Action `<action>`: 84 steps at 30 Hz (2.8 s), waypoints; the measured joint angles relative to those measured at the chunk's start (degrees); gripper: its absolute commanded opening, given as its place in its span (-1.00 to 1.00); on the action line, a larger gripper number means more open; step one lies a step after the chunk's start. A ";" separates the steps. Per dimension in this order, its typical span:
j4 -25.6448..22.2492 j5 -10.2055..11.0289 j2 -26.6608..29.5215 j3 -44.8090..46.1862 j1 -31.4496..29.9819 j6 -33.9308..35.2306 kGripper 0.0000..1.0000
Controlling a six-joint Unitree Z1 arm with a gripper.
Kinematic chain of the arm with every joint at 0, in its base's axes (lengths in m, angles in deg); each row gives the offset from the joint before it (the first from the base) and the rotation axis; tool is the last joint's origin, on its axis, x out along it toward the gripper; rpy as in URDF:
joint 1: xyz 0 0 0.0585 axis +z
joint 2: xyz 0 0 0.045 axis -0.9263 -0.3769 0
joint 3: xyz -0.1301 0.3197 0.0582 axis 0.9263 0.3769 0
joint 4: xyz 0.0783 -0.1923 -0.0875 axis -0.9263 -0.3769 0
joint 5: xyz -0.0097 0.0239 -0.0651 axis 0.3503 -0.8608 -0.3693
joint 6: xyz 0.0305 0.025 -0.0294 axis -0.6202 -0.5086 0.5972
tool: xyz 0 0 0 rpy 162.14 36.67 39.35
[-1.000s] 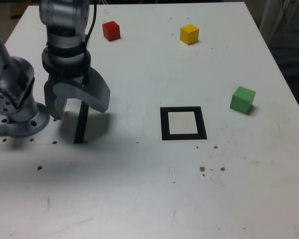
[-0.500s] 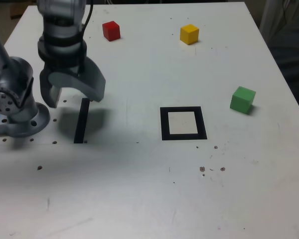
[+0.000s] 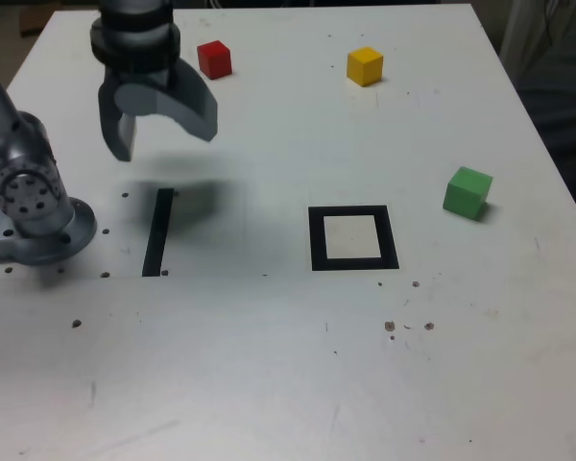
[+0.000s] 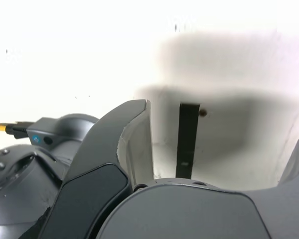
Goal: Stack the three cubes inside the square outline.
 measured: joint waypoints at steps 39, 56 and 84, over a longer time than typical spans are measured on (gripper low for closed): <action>-5.58 1.46 -25.60 -33.31 37.13 -14.88 0.99; -11.75 1.10 -37.70 -48.74 38.66 -14.95 0.98; -18.48 -0.89 -50.41 -61.13 39.08 -15.48 -0.10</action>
